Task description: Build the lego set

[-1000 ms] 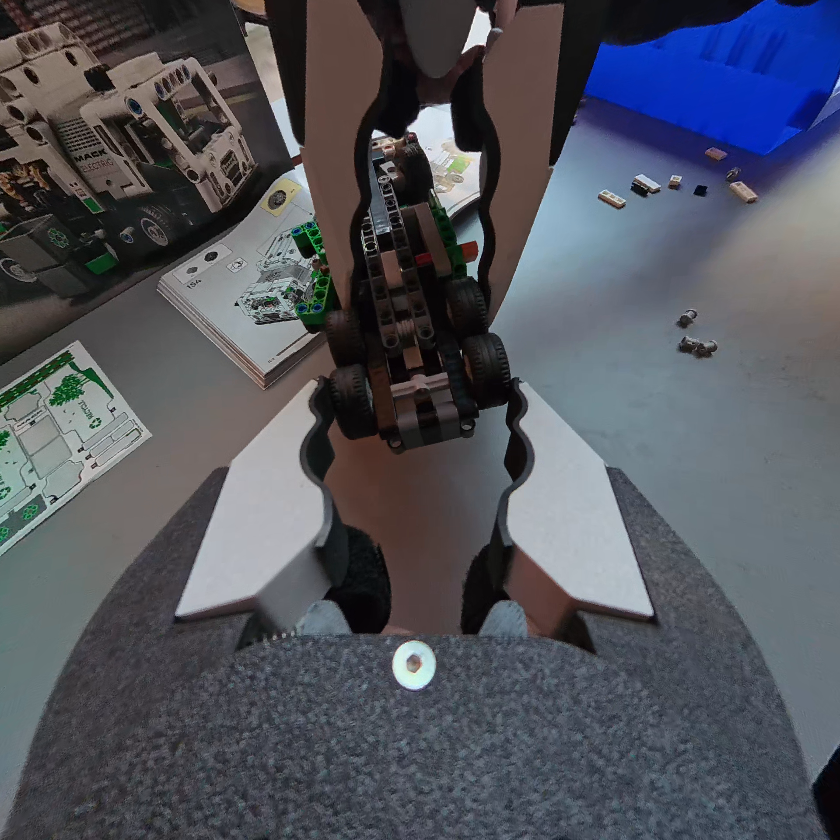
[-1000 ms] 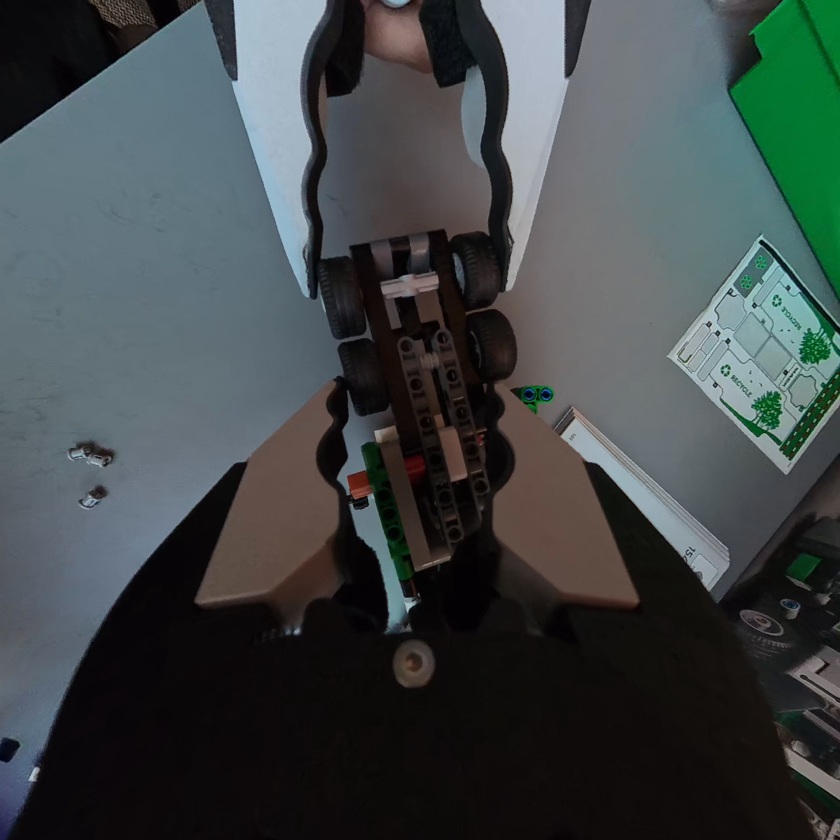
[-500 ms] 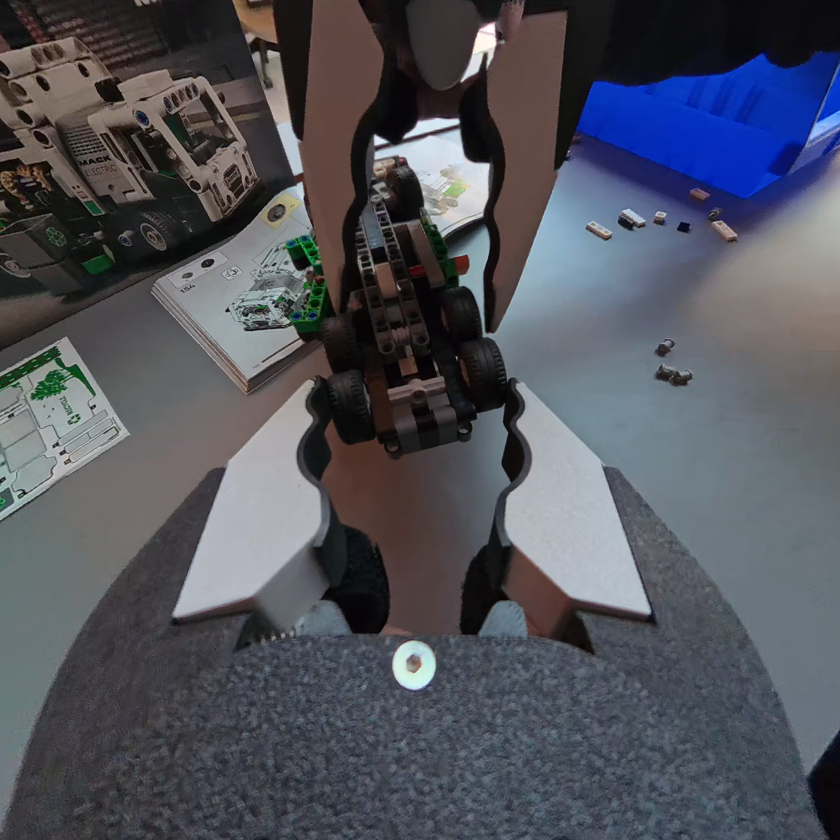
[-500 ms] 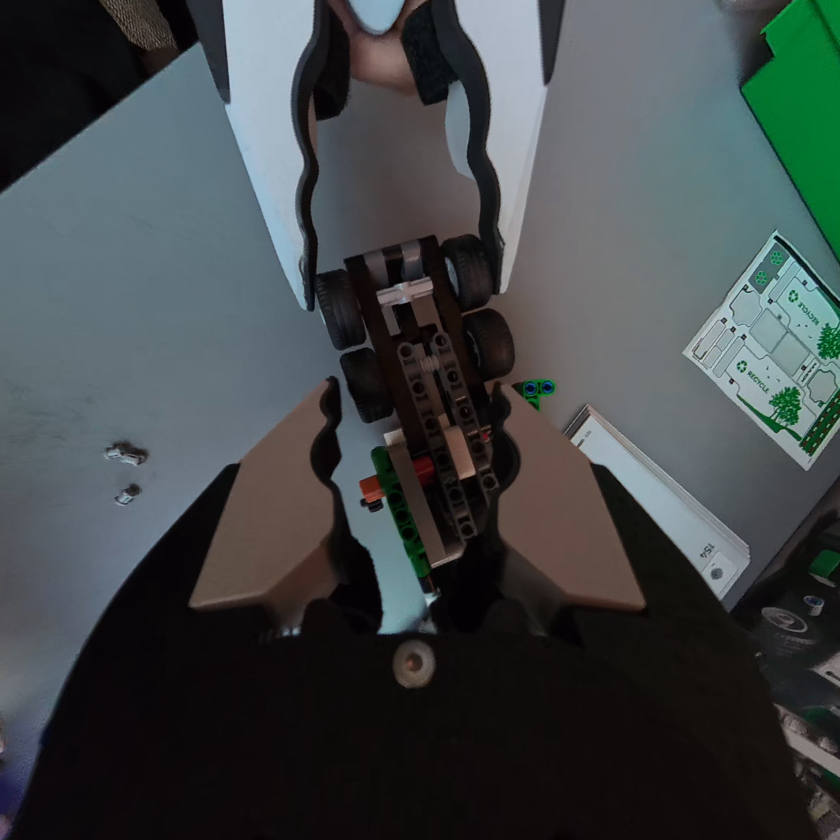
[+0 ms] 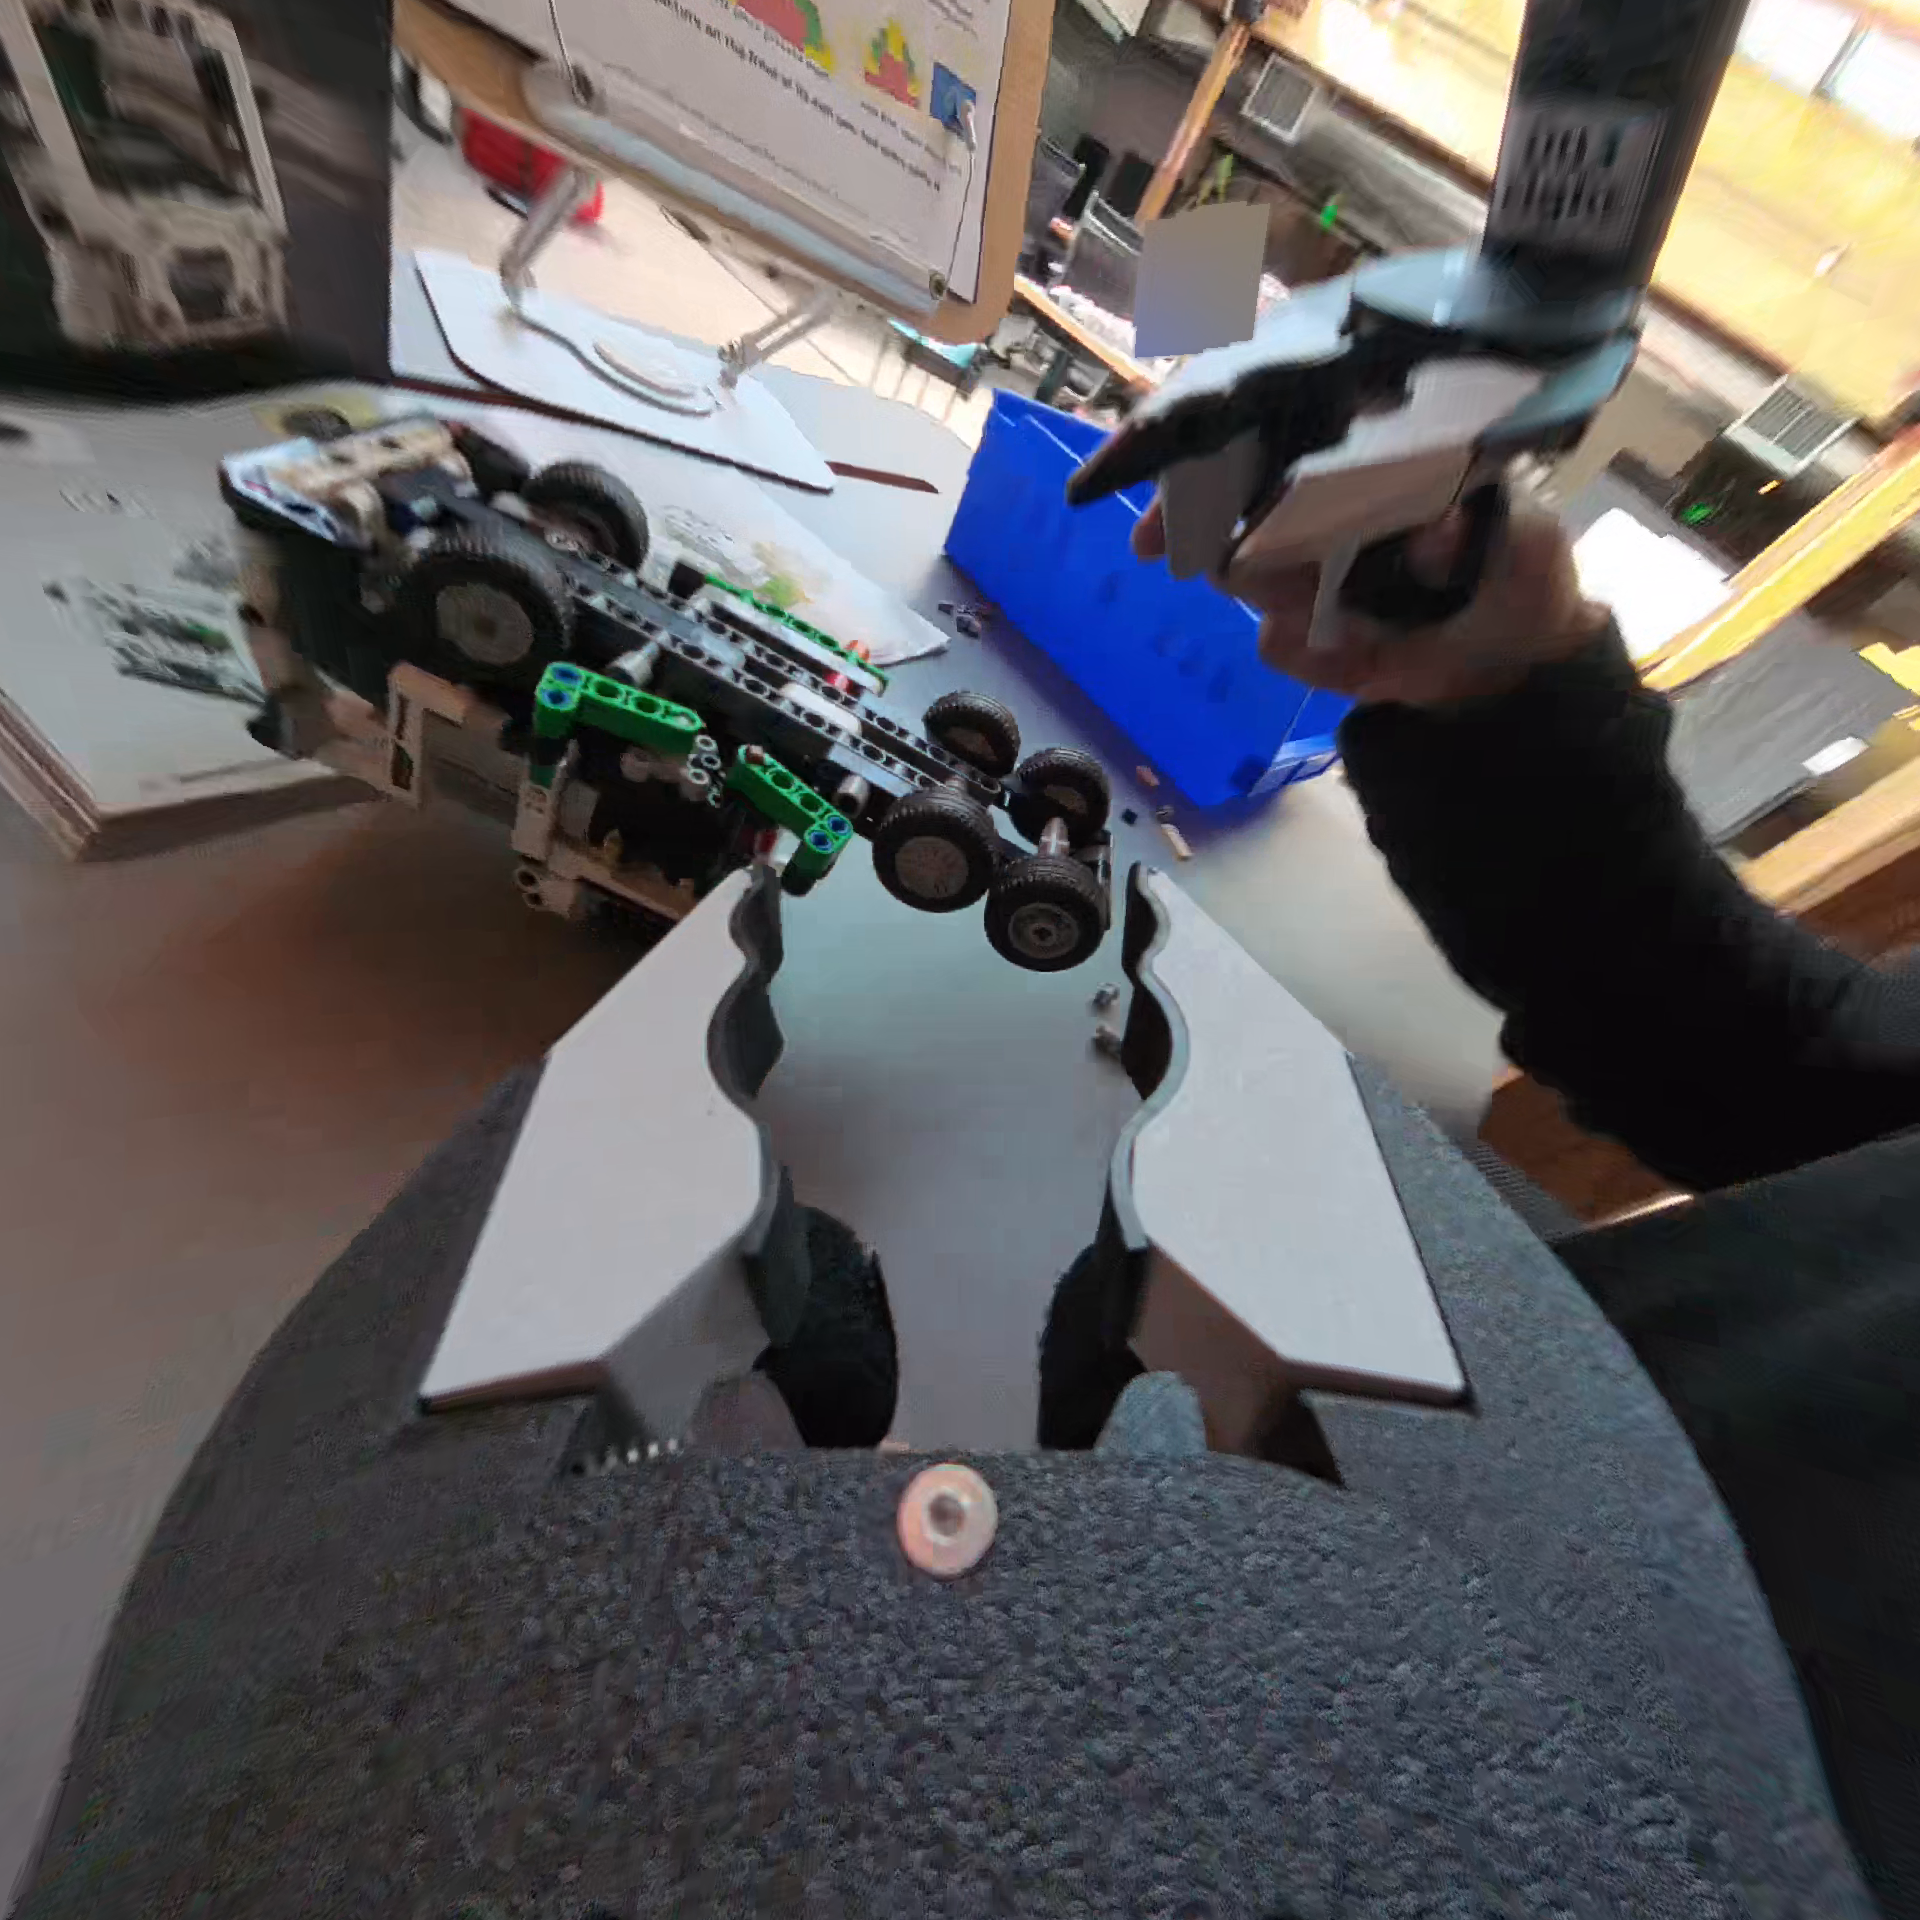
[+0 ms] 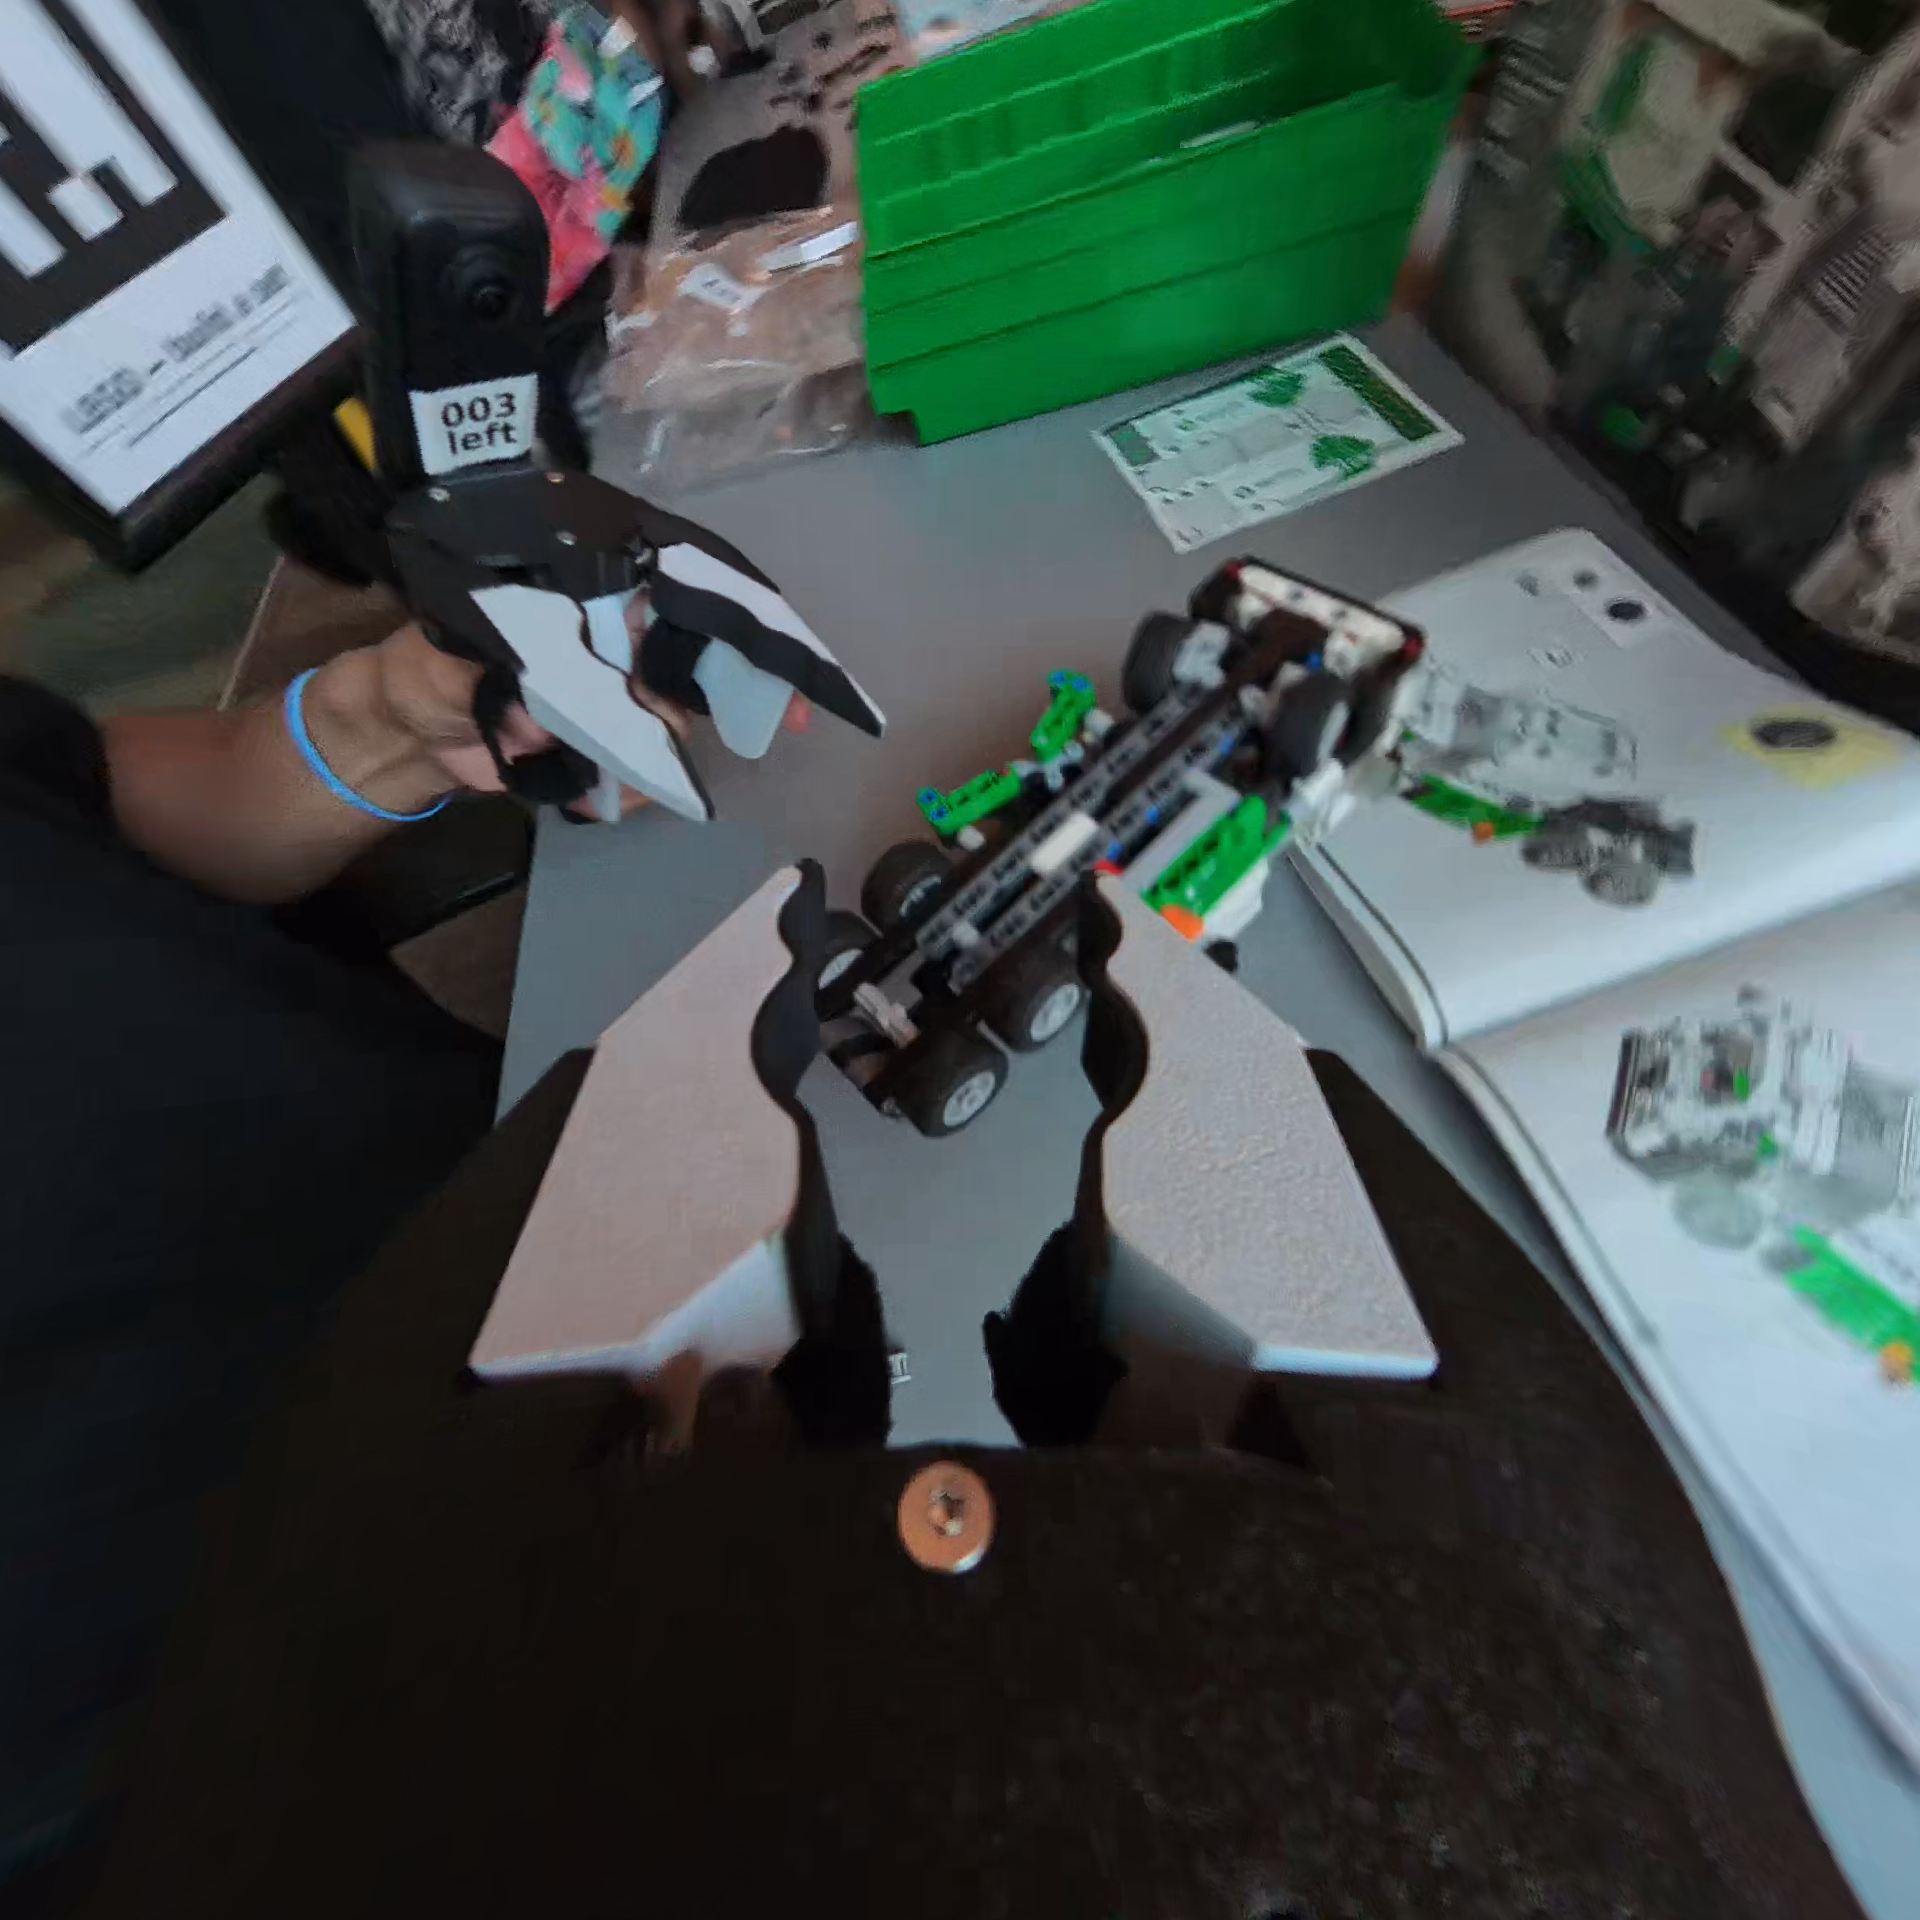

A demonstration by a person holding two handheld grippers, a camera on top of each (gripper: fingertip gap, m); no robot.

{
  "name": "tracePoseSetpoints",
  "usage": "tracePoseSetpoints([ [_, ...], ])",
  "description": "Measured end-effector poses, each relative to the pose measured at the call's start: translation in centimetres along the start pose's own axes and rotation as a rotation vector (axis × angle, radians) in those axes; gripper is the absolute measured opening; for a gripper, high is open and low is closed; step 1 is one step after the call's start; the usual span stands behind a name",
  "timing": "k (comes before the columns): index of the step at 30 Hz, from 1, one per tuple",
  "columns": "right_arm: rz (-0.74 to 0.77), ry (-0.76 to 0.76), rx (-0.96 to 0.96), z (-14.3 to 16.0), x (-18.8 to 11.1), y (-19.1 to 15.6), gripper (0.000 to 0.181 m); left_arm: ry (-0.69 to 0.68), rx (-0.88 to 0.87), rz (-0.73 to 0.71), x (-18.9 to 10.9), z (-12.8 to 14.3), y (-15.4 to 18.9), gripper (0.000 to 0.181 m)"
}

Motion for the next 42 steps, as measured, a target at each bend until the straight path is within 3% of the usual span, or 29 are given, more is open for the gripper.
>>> tracePoseSetpoints([
  [2,-0.006,0.094,0.157,3.1,0.2,0.6,0.05,-0.022,-0.168,0.097,0.6,0.5,-0.5,0.063],
  [6,-0.268,0.255,0.471,4.6,0.5,1.3,0.062,-0.037,-0.417,0.188,2.0,2.5,-0.3,0.063],
  [9,-0.41,0.121,0.511,5.1,2.9,0.4,0.065,0.041,-0.525,0.215,2.8,1.6,0.0,0.062],
  [15,-0.472,-0.048,0.575,5.6,5.3,1.0,0.059,0.033,-0.612,0.189,4.6,0.9,-1.0,0.053],
  [18,-0.501,-0.081,0.562,5.8,6.2,1.0,0.057,-0.002,-0.629,0.199,5.0,1.2,-1.0,0.038],
  [23,-0.618,-0.087,0.62,5.6,7.8,-1.0,0.06,-0.059,-0.591,0.213,5.7,1.4,-0.1,0.037],
  [24,-0.642,-0.066,0.62,5.4,7.7,-1.3,0.05,-0.076,-0.574,0.209,5.9,1.6,0.1,0.034],
  [27,-0.634,-0.032,0.658,5.7,7.2,-0.7,0.037,-0.081,-0.535,0.194,5.2,1.6,-0.4,0.039],
  [31,-0.661,-0.02,0.715,5.9,7.0,-0.5,0.034,-0.073,-0.548,0.246,5.0,1.6,-0.1,0.03],
  [42,-0.649,-0.06,0.745,6.3,7.2,-0.6,0.028,-0.084,-0.558,0.239,4.8,1.9,-0.1,0.03],
])
Point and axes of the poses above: each gripper's, where its closed fingertips meet, x out along the fingers, z out of its underside, y = z × x across the jaws, the point moved 1 cm from there along -x, back along the fingers, and after that the axes turned 6 degrees about -y, right-handed, at the moved point
